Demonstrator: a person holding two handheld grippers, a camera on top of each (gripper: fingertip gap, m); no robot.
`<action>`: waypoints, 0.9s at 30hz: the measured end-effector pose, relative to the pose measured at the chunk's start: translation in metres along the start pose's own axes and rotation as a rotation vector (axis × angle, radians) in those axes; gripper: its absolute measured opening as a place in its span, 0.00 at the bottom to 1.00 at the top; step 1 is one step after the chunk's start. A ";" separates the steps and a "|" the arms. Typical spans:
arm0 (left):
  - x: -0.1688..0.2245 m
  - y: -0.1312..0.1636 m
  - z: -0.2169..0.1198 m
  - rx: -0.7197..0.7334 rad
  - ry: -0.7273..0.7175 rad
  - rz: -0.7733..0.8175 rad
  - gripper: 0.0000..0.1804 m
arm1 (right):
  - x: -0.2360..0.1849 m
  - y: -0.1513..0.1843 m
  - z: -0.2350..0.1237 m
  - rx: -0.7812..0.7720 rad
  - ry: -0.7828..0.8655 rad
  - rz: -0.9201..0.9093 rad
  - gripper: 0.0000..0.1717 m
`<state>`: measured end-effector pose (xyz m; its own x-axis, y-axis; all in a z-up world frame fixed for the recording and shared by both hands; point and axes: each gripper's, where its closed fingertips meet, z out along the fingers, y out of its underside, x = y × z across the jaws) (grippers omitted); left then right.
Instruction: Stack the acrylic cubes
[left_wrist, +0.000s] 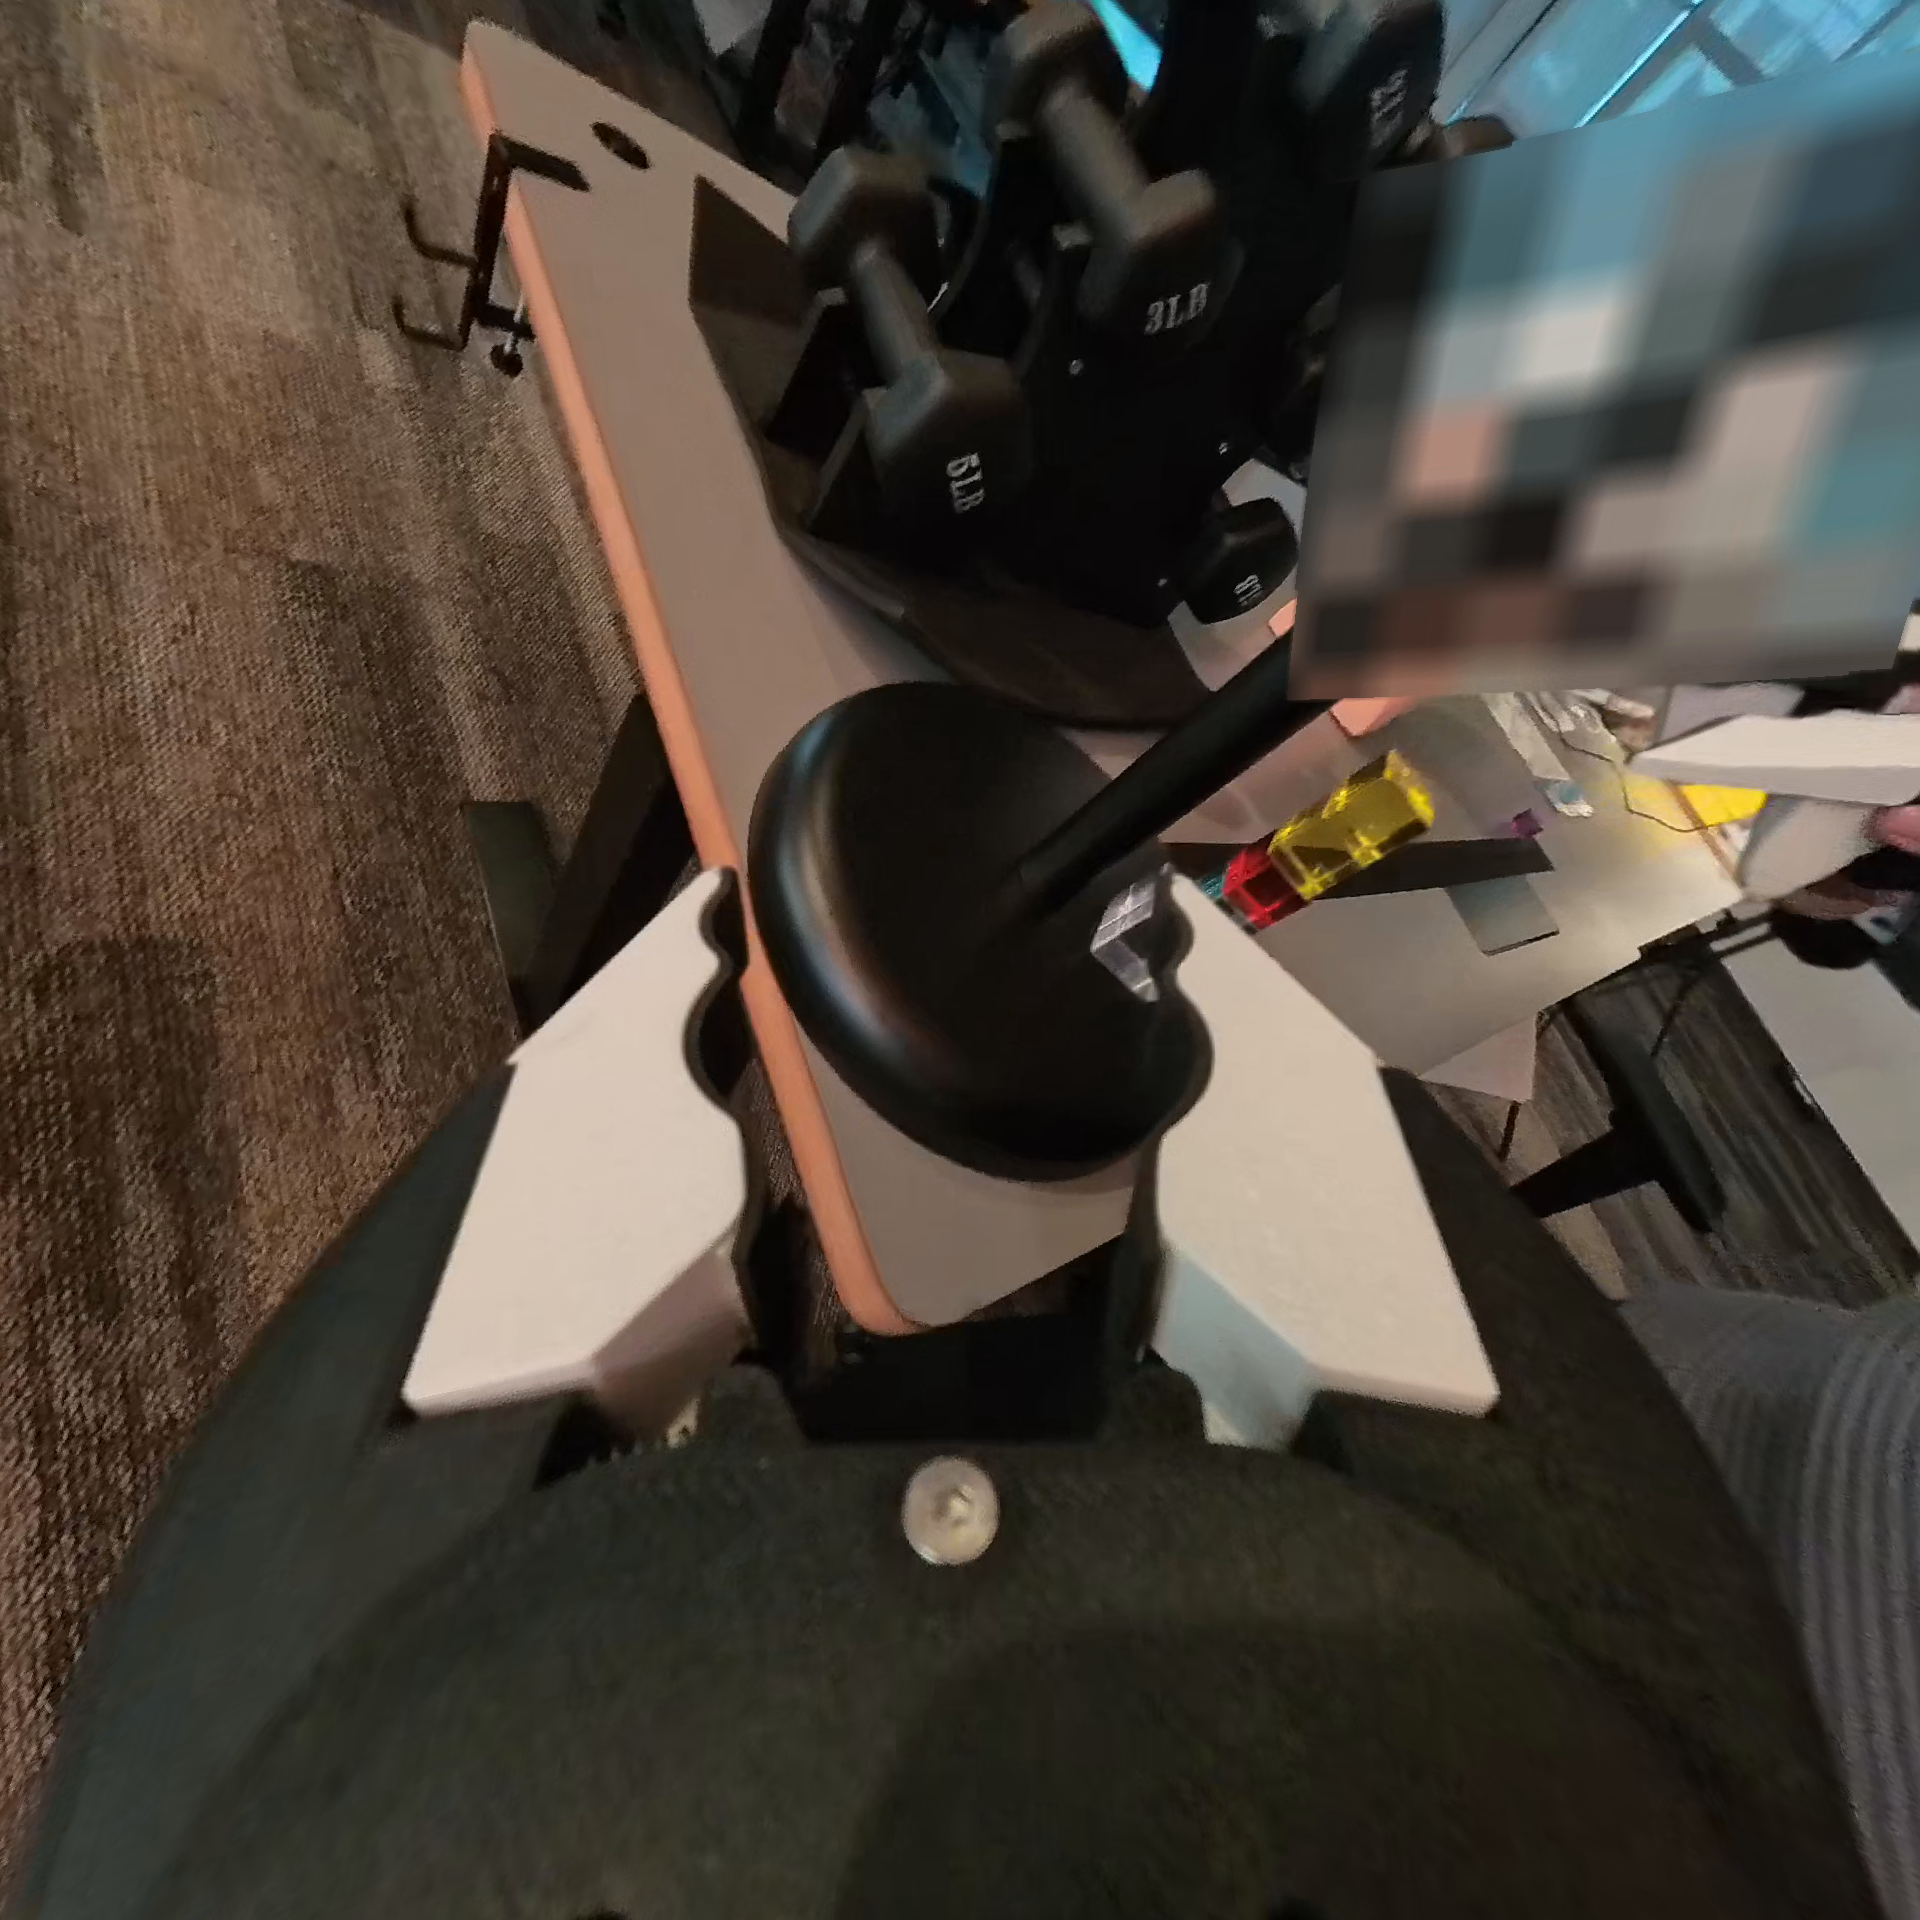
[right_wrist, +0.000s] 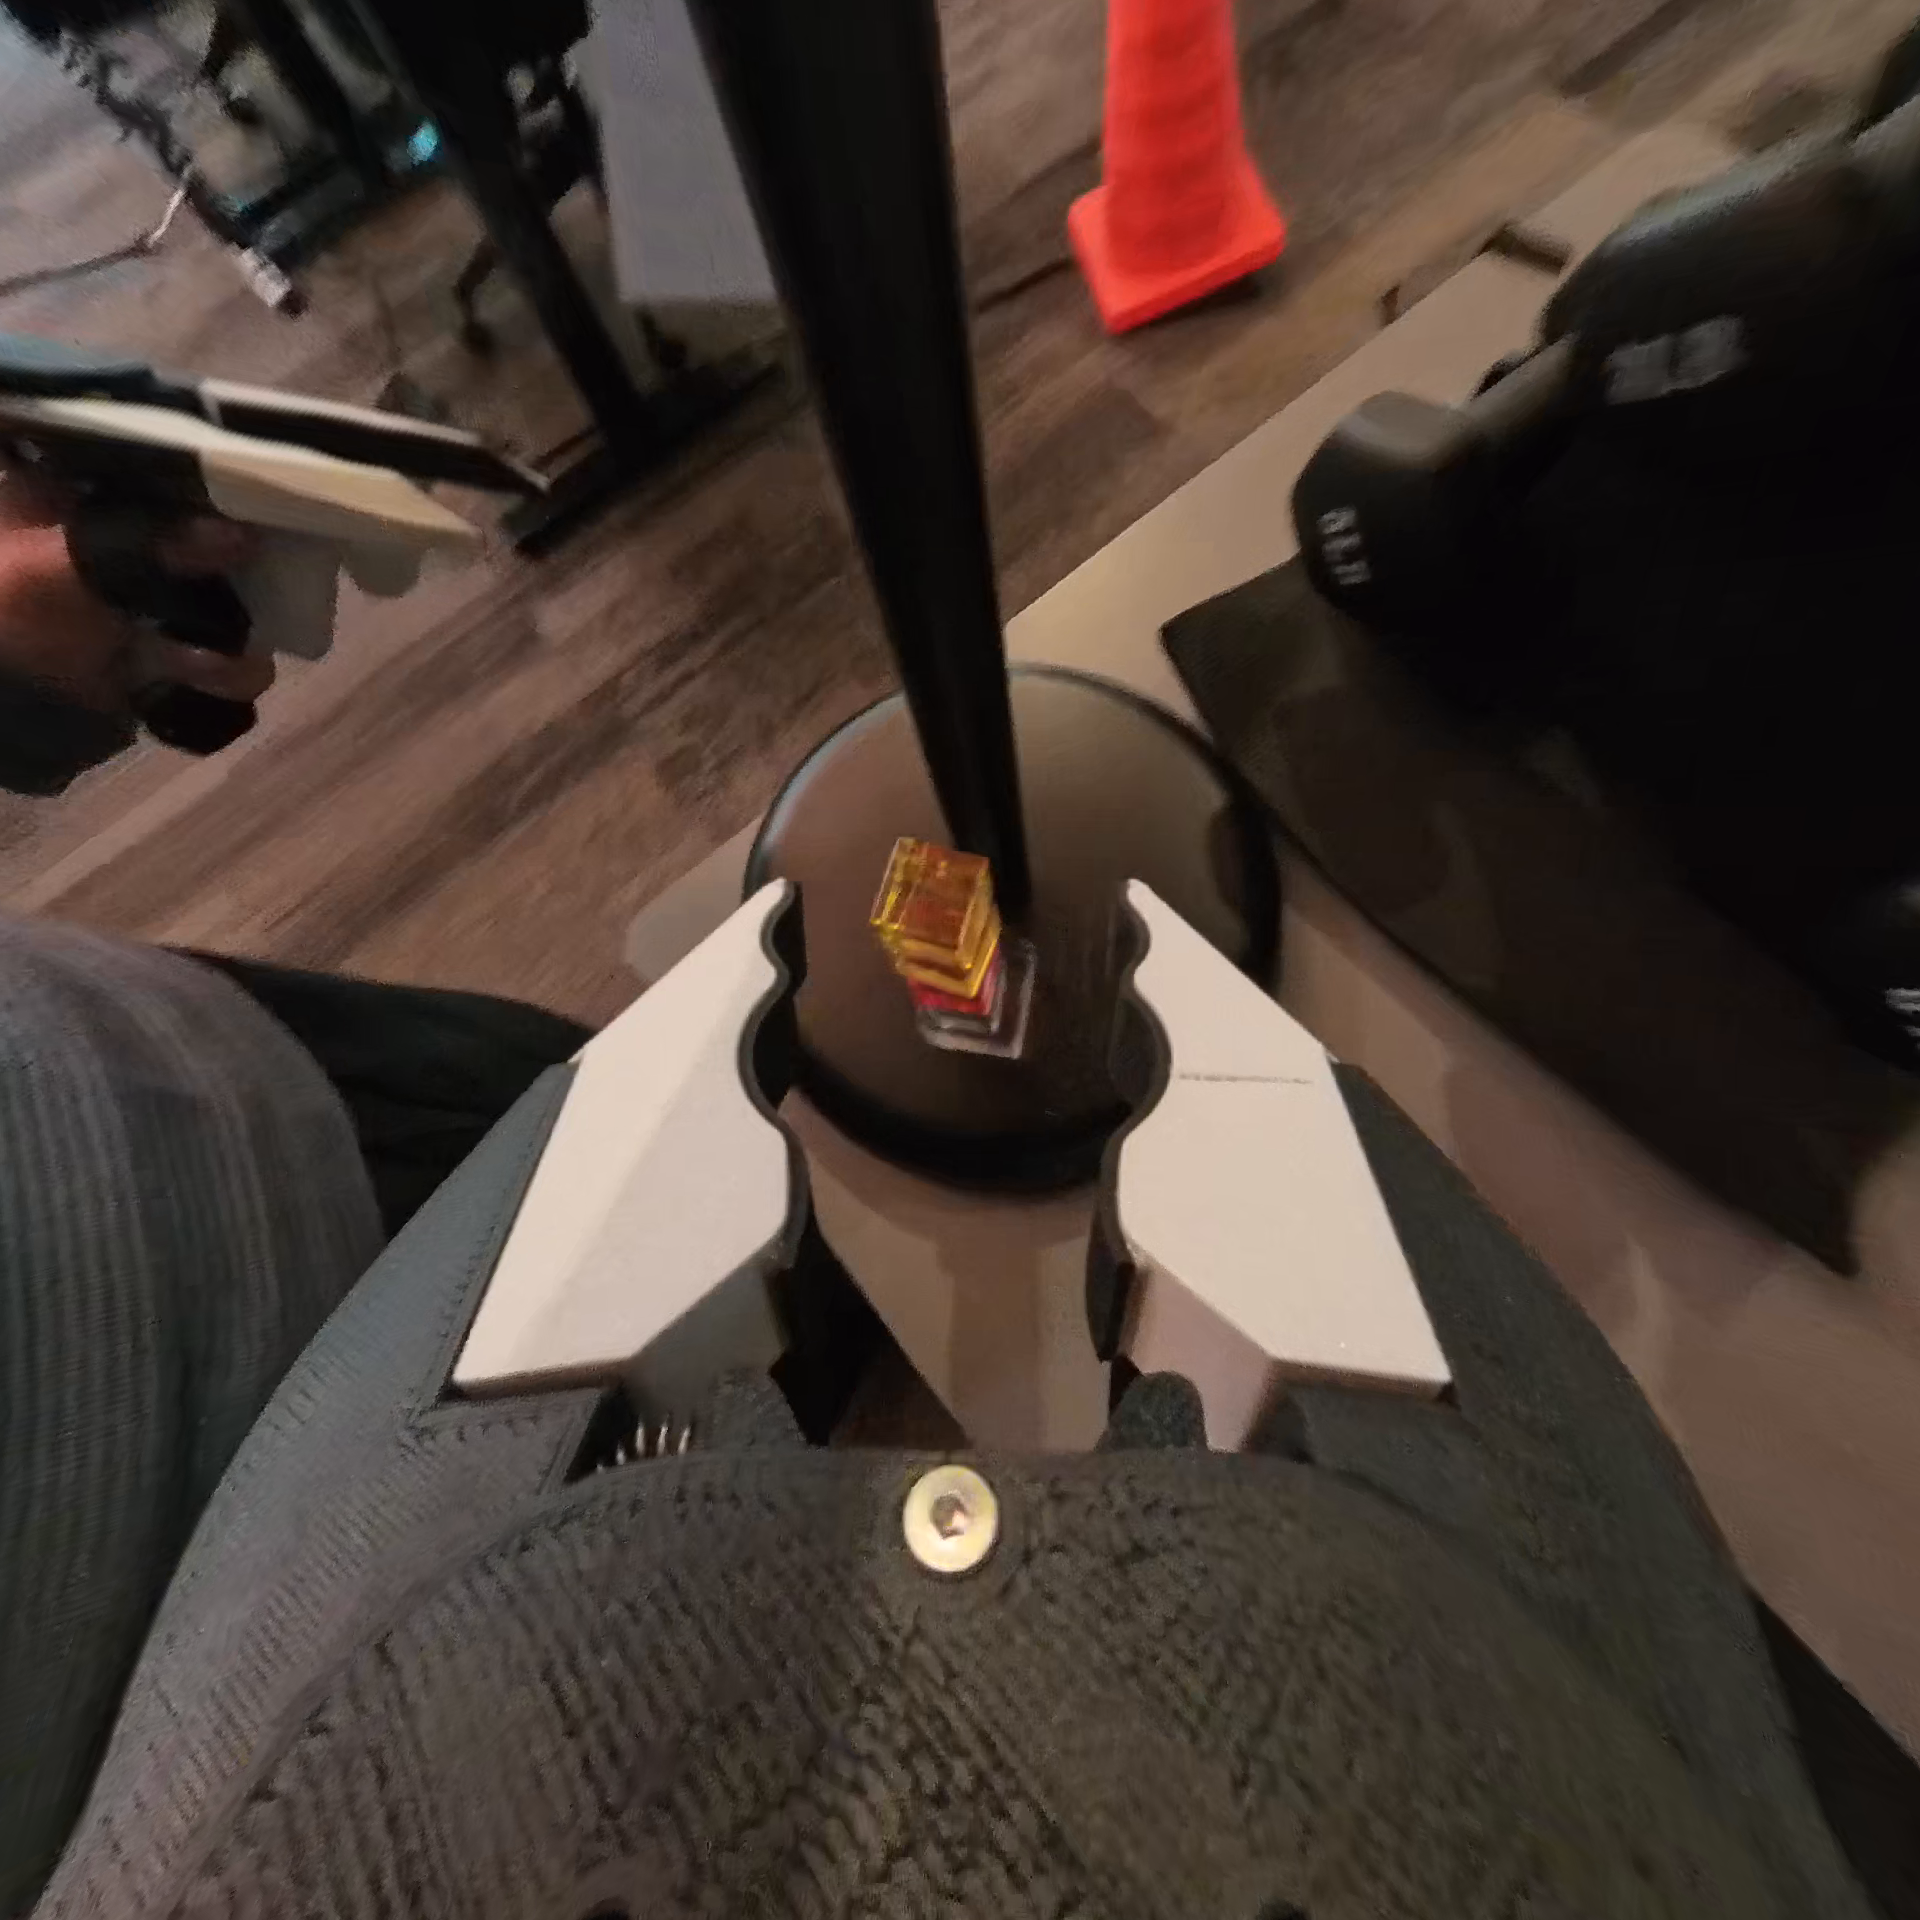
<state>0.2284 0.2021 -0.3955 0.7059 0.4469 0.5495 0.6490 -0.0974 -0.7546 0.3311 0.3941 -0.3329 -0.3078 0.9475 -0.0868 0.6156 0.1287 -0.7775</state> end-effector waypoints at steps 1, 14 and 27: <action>0.003 -0.003 0.001 0.001 0.013 0.014 0.43 | 0.002 -0.006 -0.009 0.055 0.048 -0.011 0.33; 0.034 -0.032 -0.004 -0.007 0.154 0.243 0.45 | 0.085 0.065 -0.169 0.633 0.814 0.568 0.33; -0.170 -0.086 -0.036 0.524 -0.420 -0.554 0.22 | 0.324 0.287 -0.340 0.239 1.352 0.476 0.30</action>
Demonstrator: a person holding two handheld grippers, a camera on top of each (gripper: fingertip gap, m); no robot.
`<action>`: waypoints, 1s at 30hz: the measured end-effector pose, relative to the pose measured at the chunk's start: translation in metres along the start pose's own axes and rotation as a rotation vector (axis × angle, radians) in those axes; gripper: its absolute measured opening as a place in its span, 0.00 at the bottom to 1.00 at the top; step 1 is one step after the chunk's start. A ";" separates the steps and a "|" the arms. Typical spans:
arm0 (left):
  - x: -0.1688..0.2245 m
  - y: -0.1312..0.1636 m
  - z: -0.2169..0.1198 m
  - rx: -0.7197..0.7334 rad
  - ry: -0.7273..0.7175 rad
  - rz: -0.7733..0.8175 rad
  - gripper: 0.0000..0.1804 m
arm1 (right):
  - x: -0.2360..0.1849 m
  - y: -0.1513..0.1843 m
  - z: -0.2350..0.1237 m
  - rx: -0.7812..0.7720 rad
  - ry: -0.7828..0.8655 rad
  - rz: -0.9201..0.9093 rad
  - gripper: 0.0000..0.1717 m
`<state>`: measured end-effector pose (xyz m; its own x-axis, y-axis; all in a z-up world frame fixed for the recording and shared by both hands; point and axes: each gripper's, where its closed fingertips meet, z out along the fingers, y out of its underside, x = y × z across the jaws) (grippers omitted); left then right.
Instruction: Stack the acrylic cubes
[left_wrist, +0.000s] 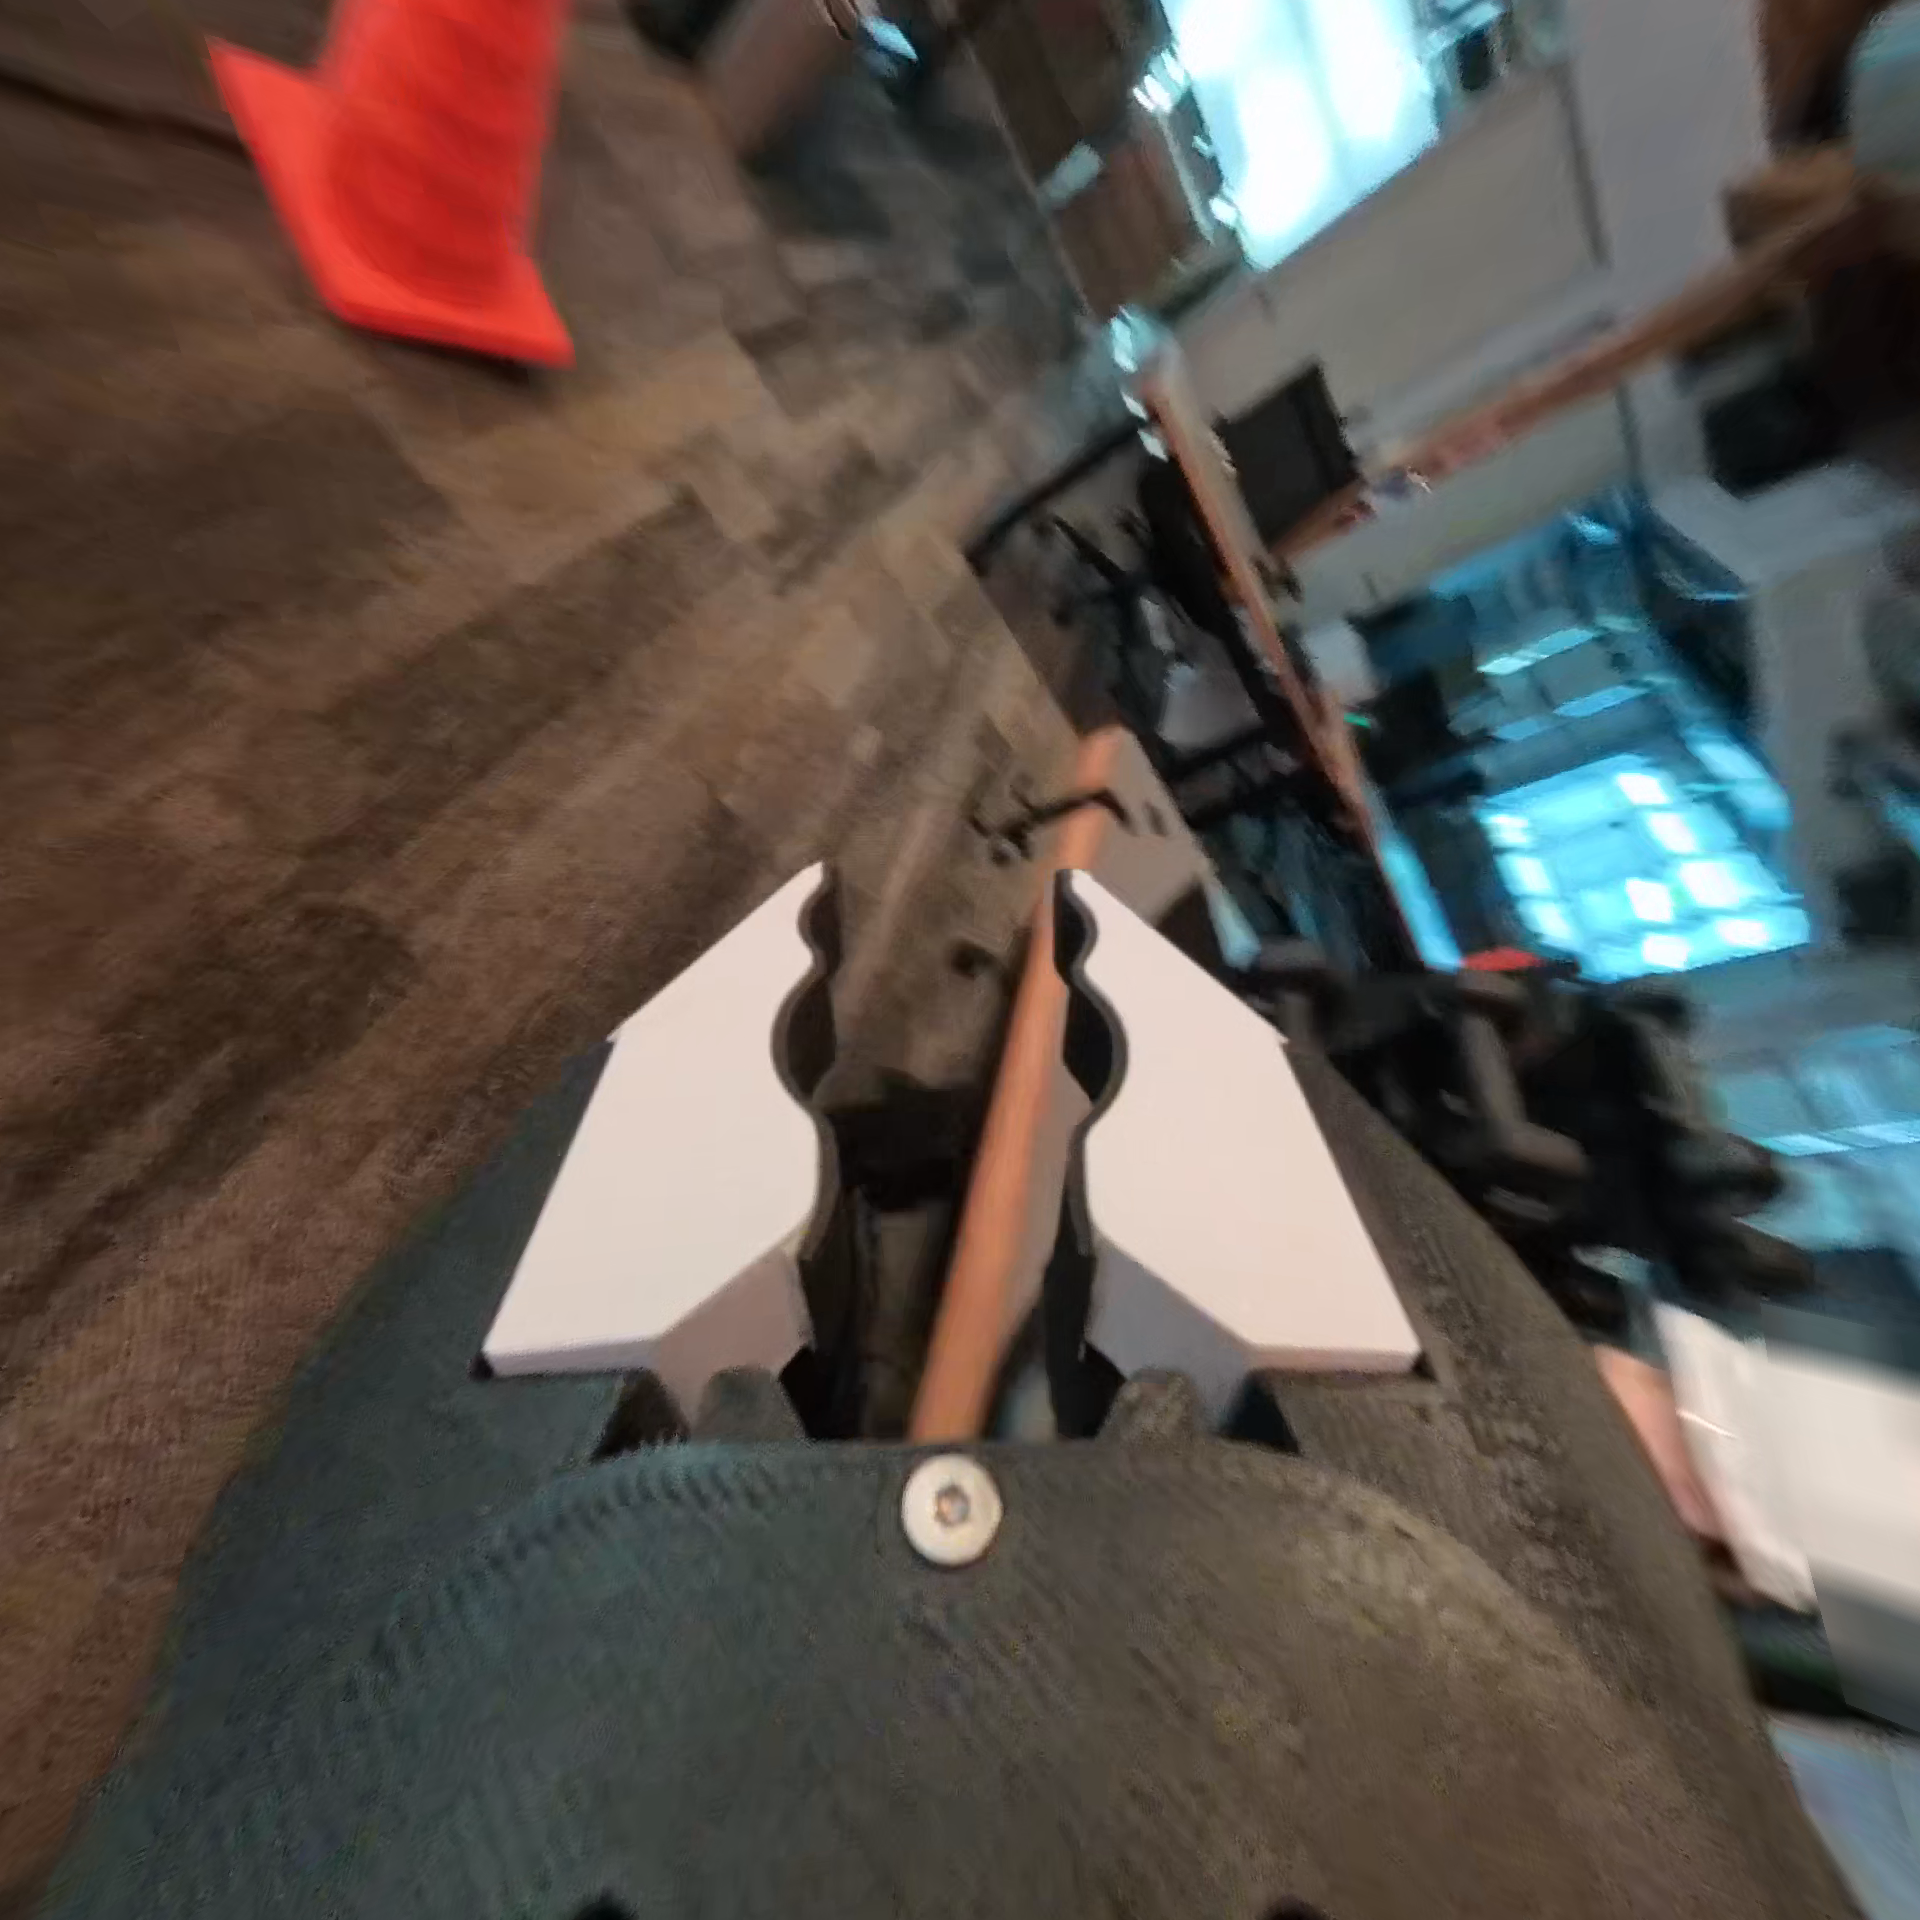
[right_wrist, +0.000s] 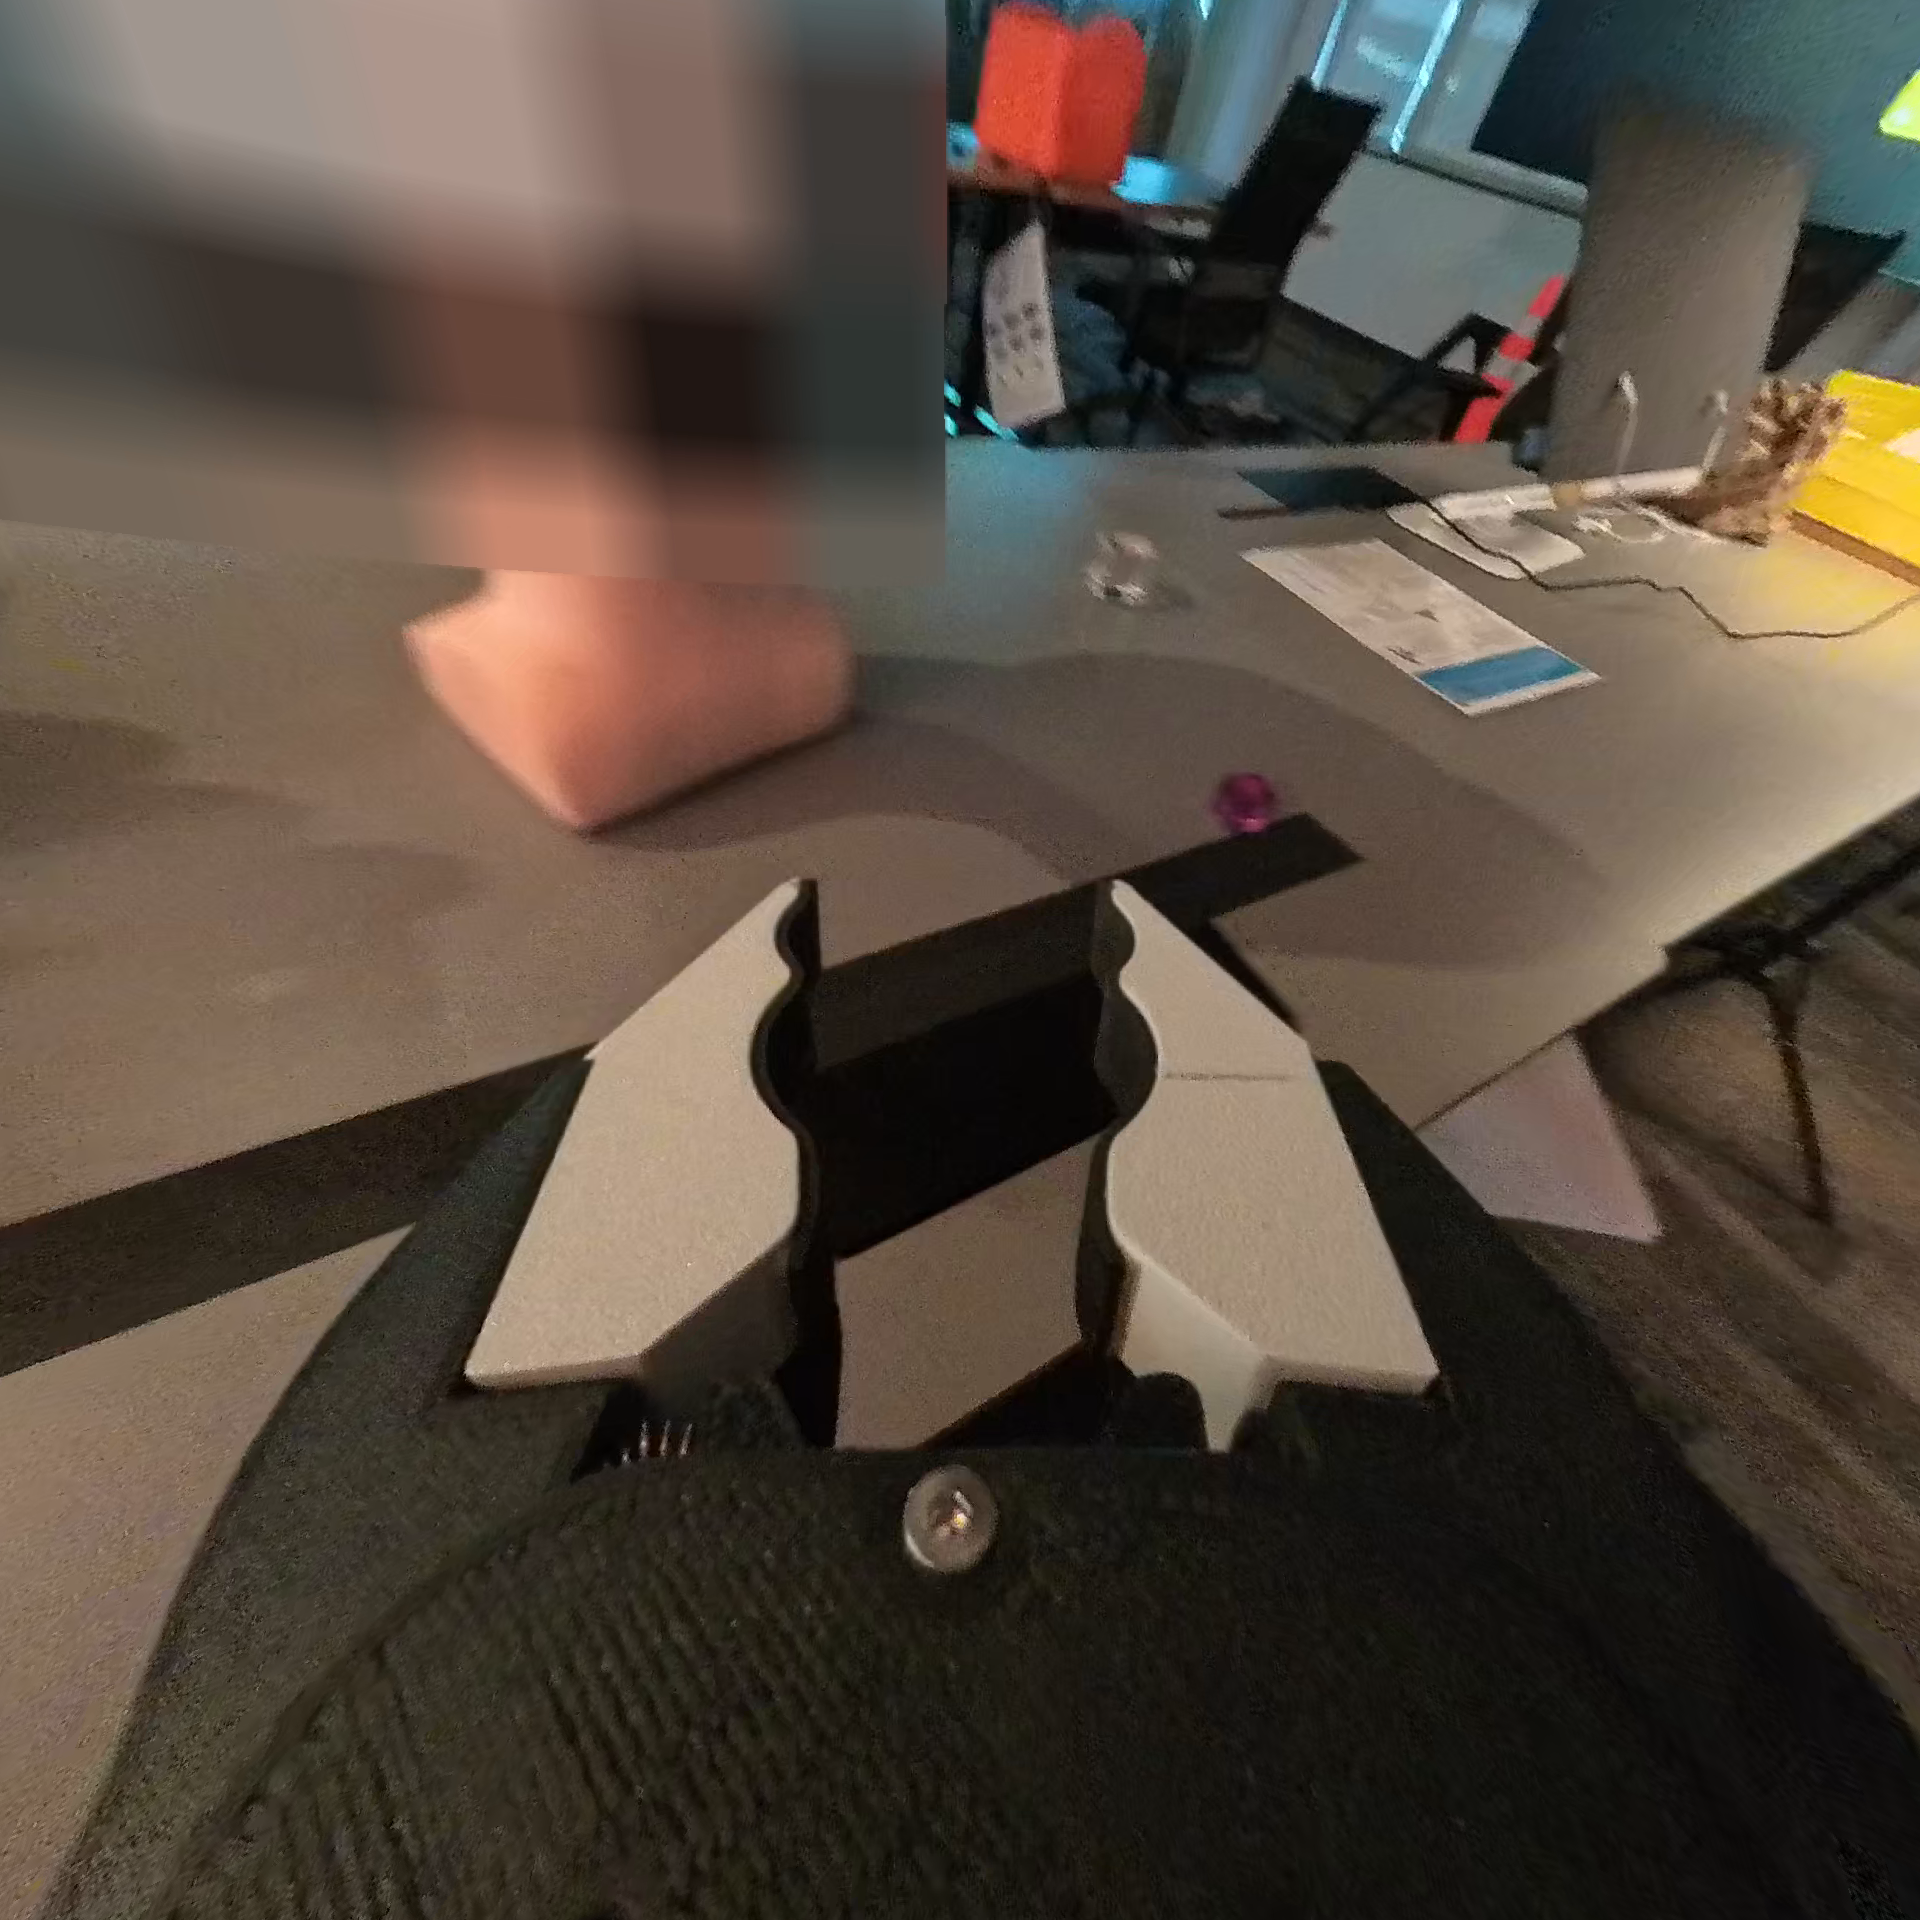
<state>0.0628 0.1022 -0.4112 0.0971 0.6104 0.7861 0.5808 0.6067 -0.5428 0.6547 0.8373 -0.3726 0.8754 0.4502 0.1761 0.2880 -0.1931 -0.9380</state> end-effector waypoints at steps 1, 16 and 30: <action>-0.011 -0.012 -0.004 0.037 -0.093 0.086 0.22 | 0.024 0.009 0.028 -0.033 0.018 -0.002 0.30; -0.041 -0.098 -0.109 0.205 -0.894 0.691 0.27 | 0.155 0.110 0.309 -0.342 -0.094 0.067 0.31; -0.070 -0.079 -0.109 0.235 -0.714 0.485 0.27 | 0.065 -0.022 0.160 0.056 -0.112 -0.252 0.15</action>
